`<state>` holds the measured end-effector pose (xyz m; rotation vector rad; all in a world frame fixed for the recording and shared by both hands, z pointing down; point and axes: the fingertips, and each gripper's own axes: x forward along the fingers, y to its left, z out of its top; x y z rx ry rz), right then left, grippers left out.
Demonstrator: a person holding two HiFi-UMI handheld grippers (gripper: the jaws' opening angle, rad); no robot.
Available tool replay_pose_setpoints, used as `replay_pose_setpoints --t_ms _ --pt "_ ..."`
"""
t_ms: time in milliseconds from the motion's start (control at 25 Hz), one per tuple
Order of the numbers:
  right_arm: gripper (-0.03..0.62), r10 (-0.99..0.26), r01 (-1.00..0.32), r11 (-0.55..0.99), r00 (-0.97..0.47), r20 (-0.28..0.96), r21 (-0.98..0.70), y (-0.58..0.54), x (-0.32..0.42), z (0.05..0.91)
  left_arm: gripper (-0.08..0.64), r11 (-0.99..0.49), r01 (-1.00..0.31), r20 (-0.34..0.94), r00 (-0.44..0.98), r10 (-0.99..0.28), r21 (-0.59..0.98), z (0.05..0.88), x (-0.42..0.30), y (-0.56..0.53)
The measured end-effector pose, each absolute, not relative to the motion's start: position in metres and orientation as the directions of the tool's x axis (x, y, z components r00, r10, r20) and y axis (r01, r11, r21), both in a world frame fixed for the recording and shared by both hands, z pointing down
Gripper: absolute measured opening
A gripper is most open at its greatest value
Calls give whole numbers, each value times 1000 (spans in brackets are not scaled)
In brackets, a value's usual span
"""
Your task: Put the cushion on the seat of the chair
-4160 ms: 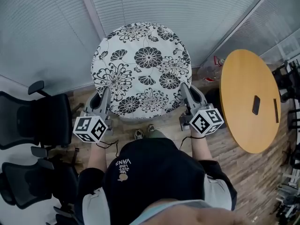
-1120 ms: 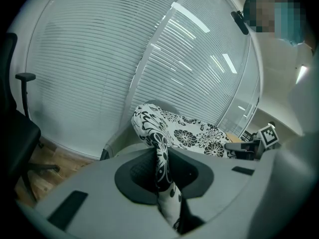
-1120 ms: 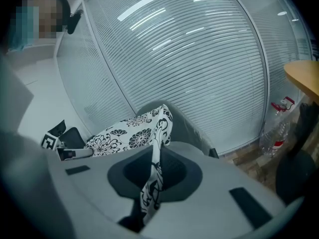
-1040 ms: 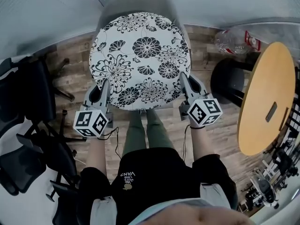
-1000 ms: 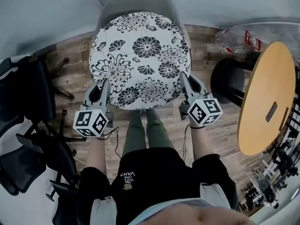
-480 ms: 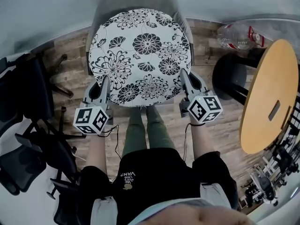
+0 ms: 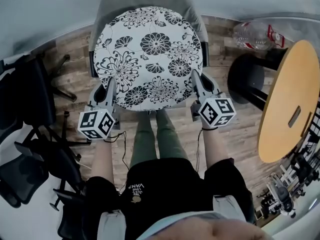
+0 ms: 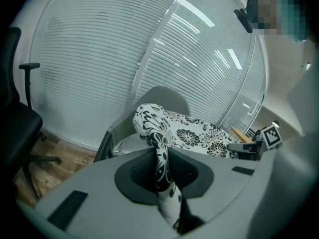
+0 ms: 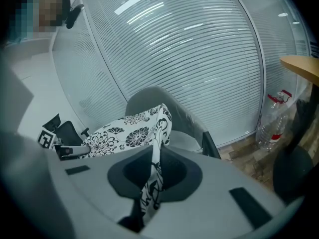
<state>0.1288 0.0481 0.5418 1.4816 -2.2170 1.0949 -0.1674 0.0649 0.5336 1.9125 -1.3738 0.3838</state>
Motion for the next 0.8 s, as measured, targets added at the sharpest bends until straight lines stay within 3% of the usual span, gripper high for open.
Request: replay_pose_setpoints --t_ms 800 --pt "34 -673 -891 180 -420 608 -417 48 130 540 60 -151 -909 632 381 -675 388 531 -168 64"
